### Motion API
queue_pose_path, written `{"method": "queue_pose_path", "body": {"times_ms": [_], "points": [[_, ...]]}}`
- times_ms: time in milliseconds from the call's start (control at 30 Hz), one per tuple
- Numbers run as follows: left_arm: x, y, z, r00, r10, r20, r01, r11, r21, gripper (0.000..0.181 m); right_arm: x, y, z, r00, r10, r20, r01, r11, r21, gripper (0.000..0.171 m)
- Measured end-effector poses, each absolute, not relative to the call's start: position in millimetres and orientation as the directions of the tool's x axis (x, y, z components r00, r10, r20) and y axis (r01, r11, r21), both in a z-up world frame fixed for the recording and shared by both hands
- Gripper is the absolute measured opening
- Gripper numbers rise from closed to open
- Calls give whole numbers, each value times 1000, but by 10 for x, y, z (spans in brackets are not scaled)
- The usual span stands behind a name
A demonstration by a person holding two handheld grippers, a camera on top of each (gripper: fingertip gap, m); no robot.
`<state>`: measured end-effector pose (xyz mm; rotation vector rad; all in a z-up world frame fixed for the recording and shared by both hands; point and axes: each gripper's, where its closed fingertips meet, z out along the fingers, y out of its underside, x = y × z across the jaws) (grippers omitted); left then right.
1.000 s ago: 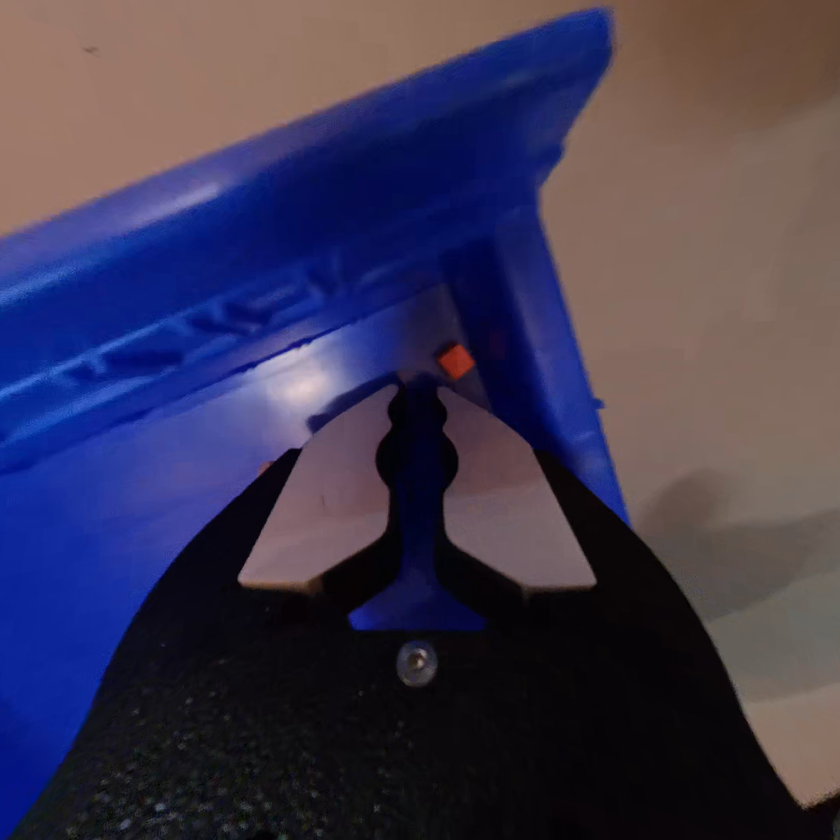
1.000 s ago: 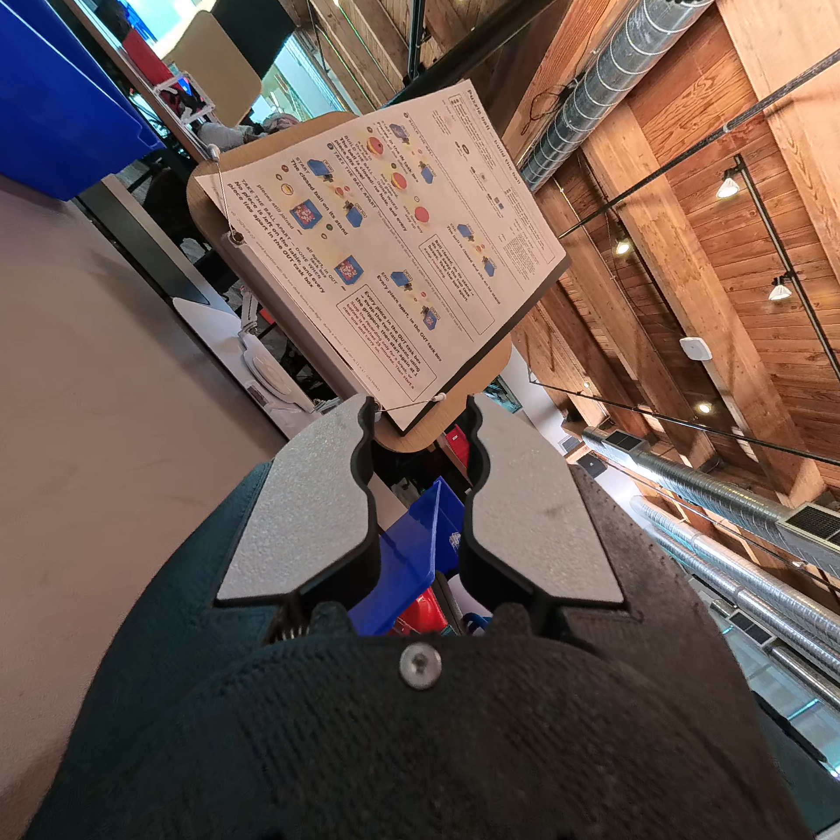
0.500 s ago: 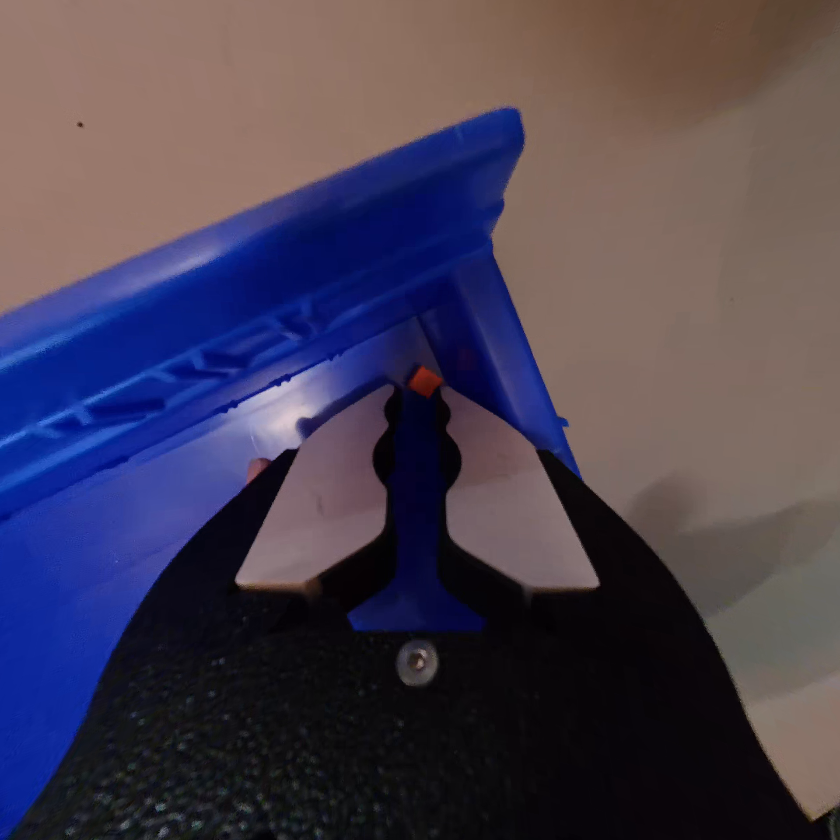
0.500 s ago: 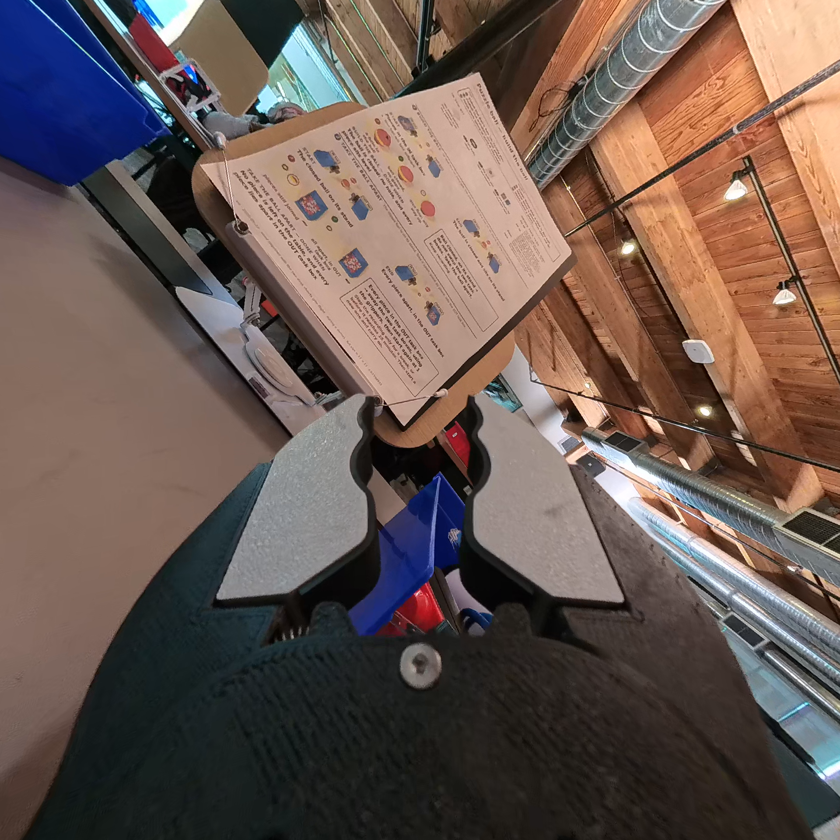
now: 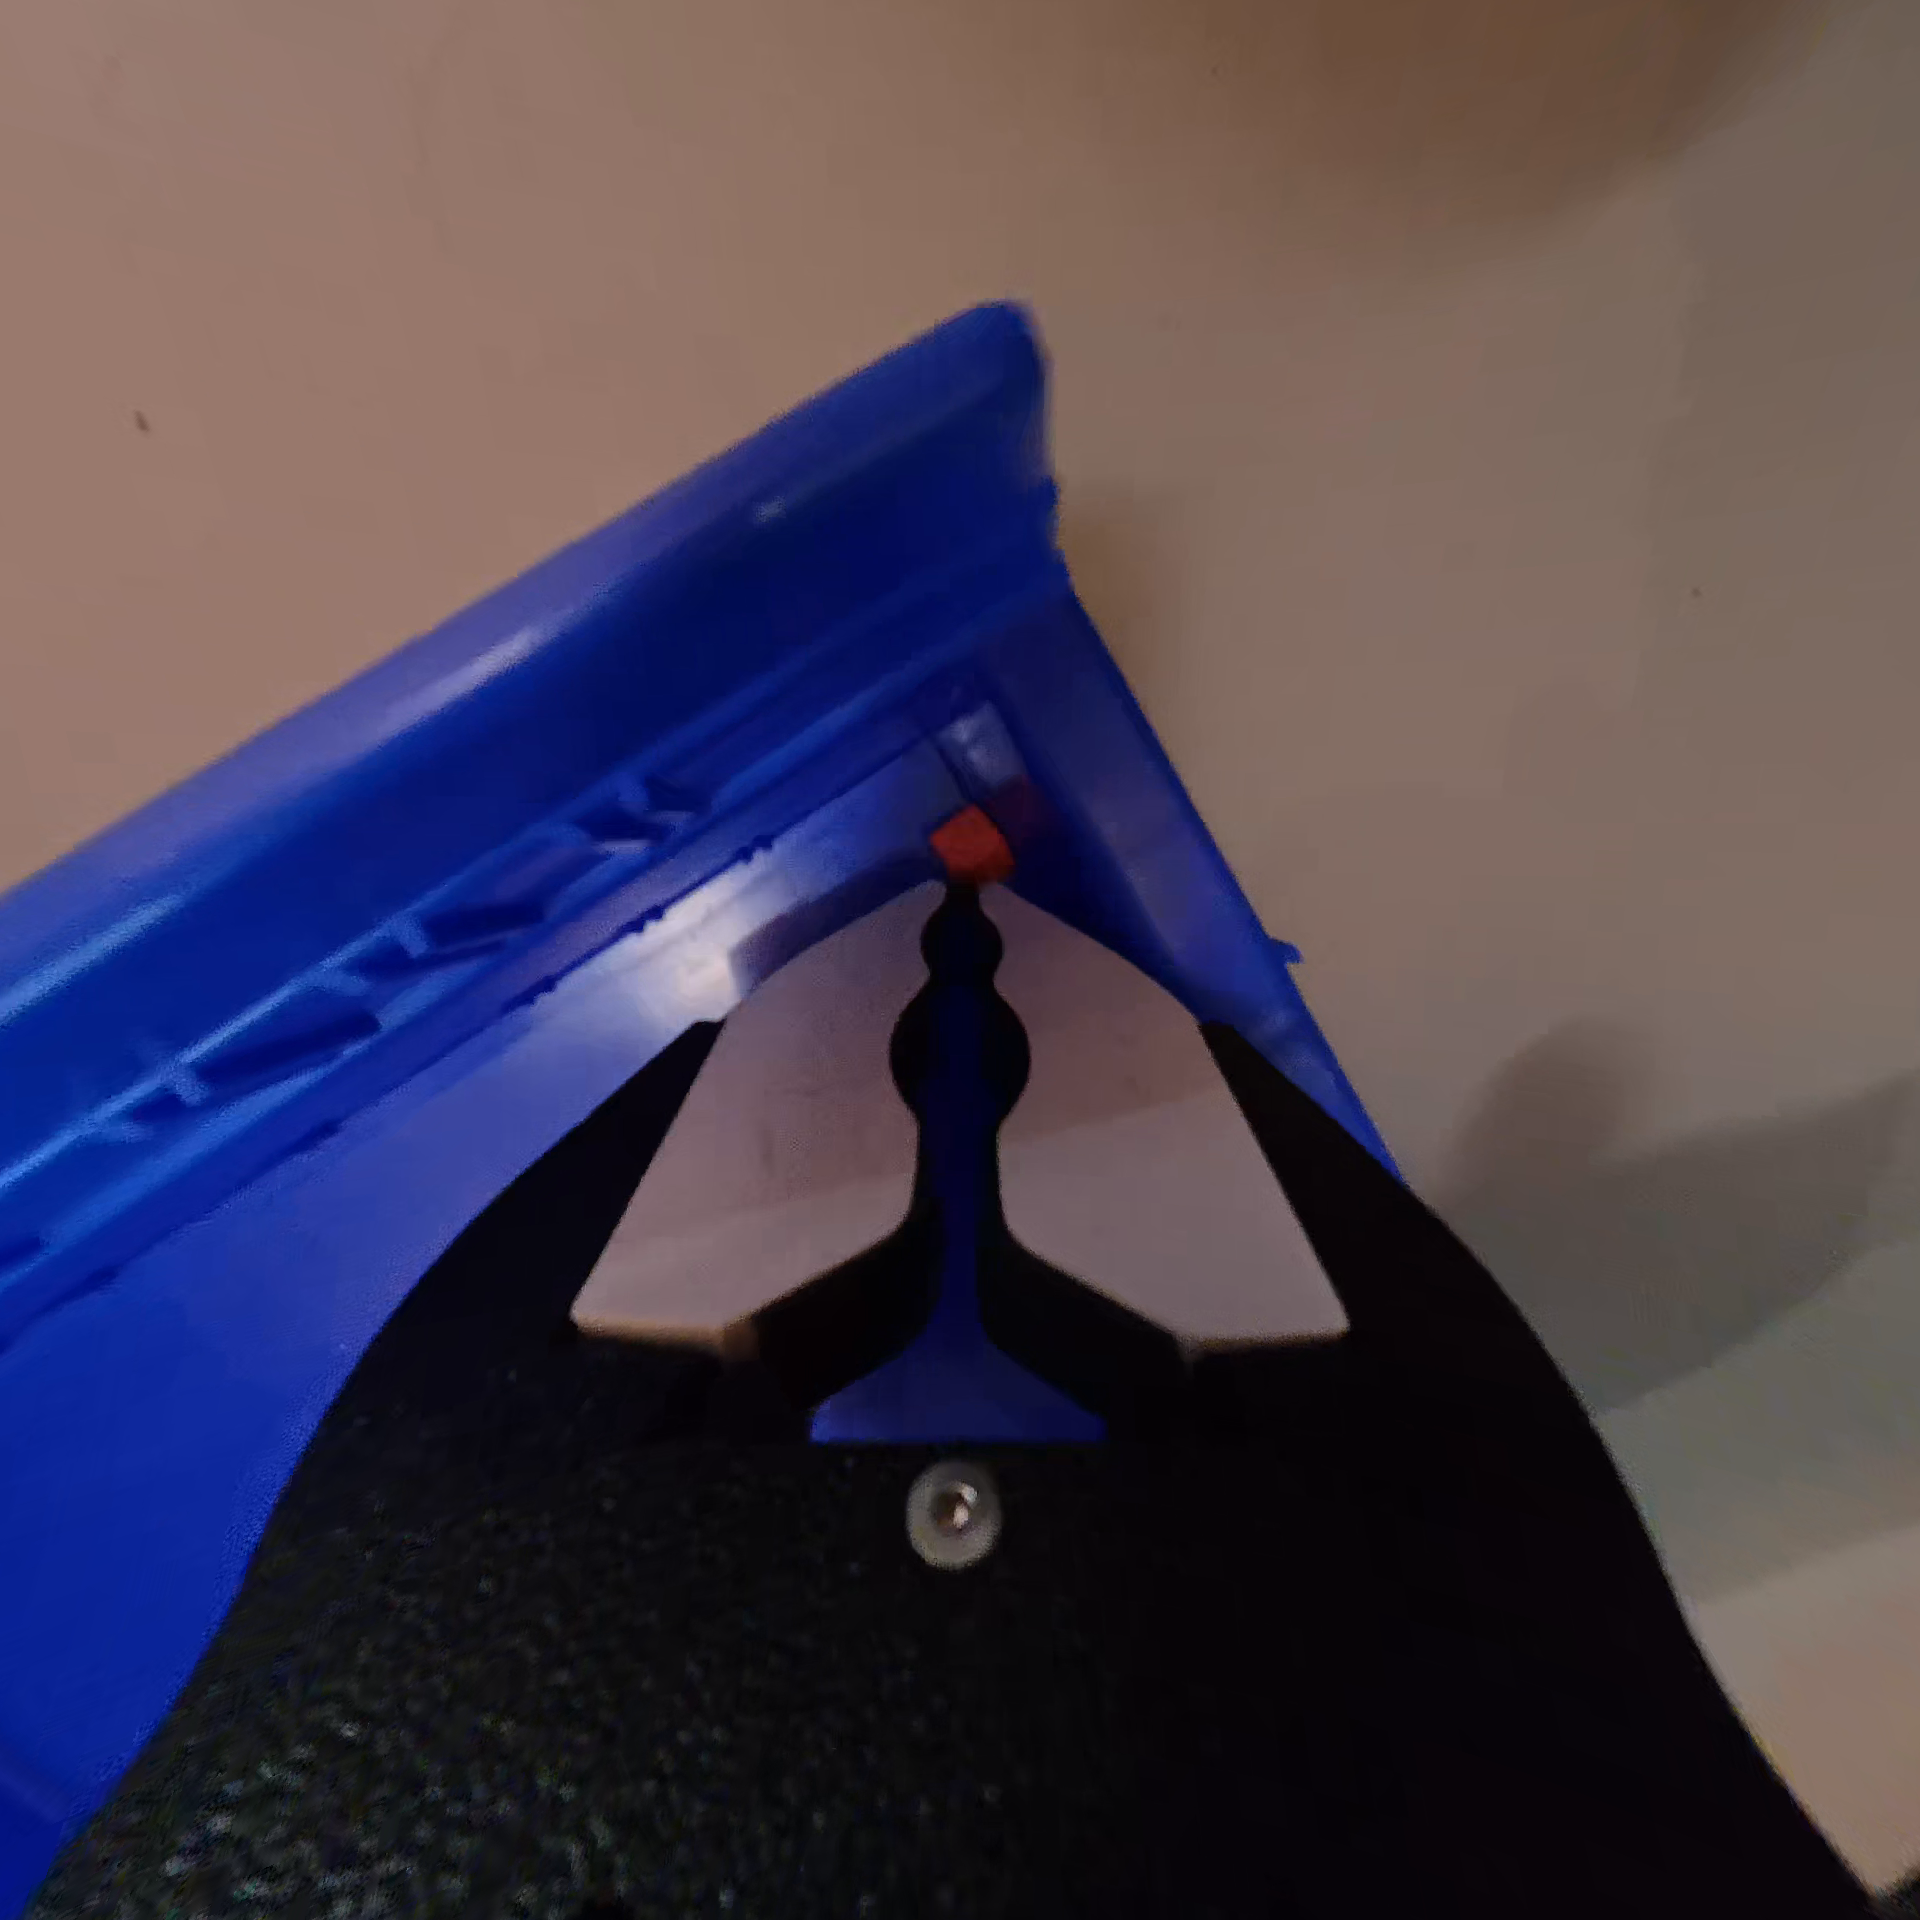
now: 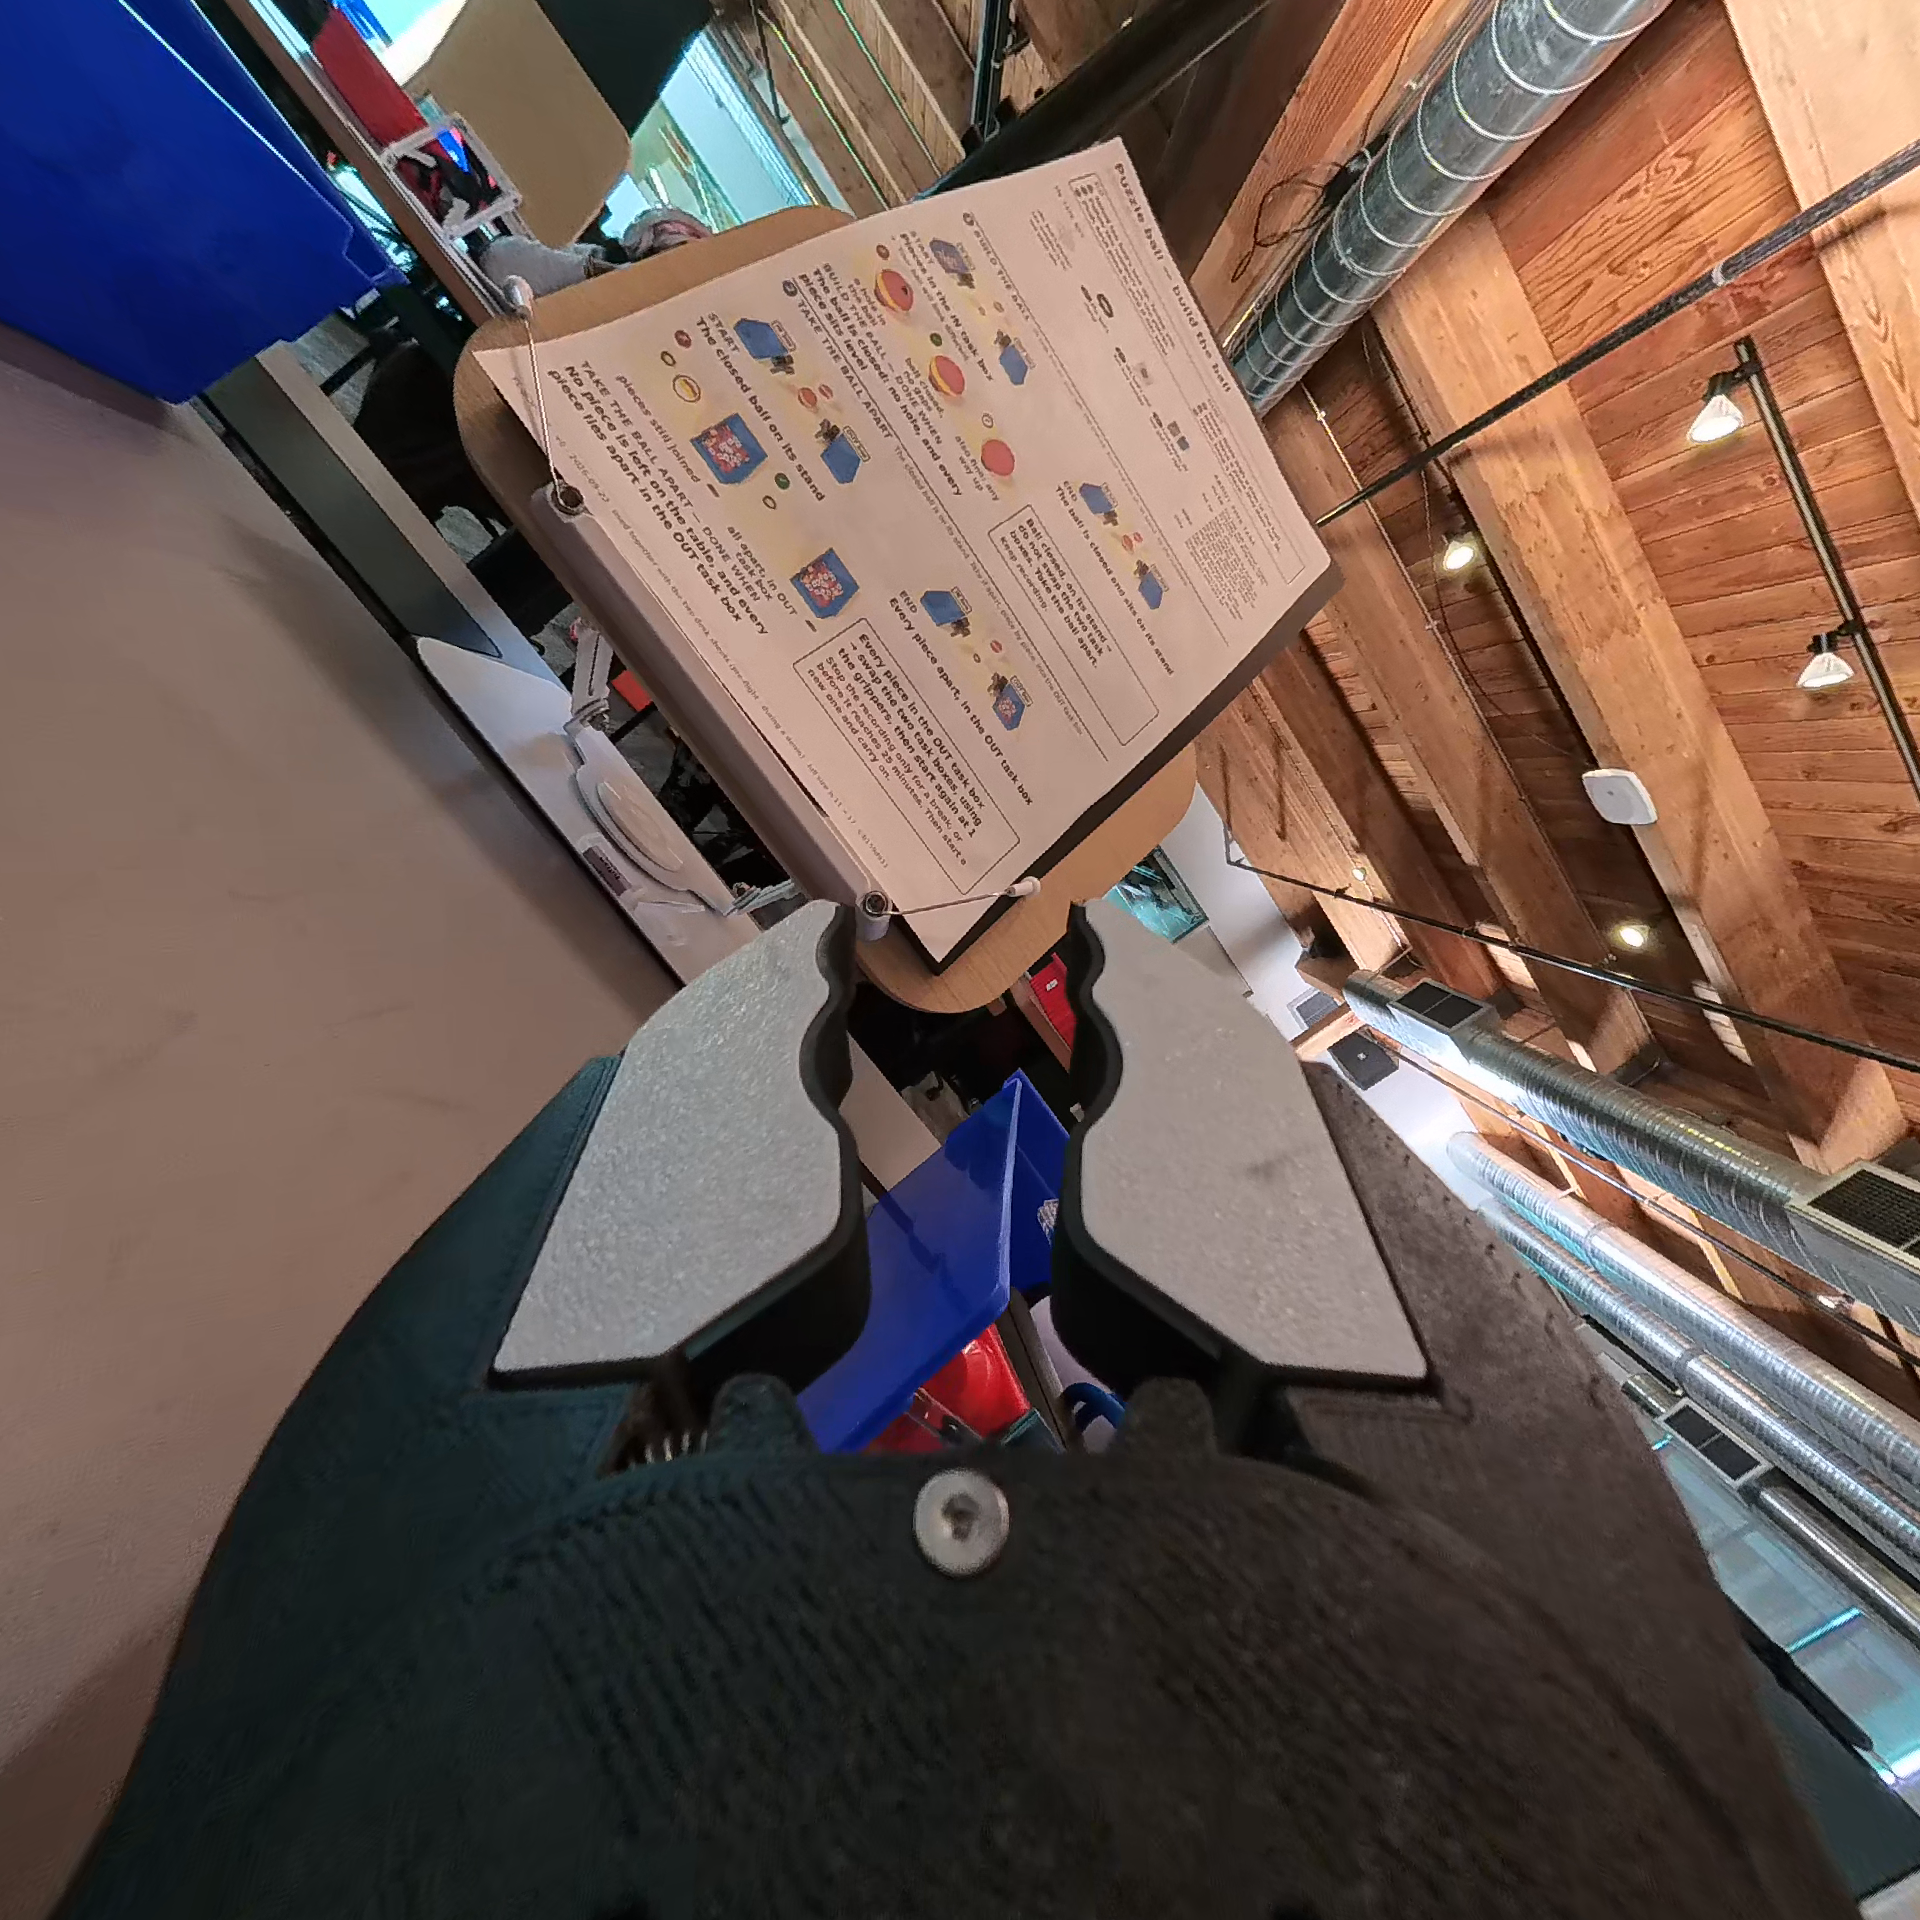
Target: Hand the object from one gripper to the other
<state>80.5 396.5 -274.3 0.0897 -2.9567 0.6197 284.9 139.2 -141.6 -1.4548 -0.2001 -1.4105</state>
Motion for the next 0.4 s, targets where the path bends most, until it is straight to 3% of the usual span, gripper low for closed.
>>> {"method": "queue_pose_path", "body": {"times_ms": [33, 133, 233, 400], "points": [[797, 3995, -2758, -986, -64, 152, -118, 917, -381, 0, 2850, 1394, -1420, 291, -515, 806, 721, -436, -539, 39], [899, 4100, -2740, -980, -169, 102, -196, 896, -397, 0, 2859, 1396, -1436, 292, -511, 809, 718, -441, -538, 39], [1048, 4184, -2637, -944, -325, 52, -314, 841, -441, 13, 2860, 1403, -1447, 300, -509, 807, 716, -439, -543, 39], [925, 3974, -2578, -959, -265, 98, -278, 816, -507, 33, 2836, 1429, -1456, 304, -500, 811, 722, -434, -538, 39]]}}
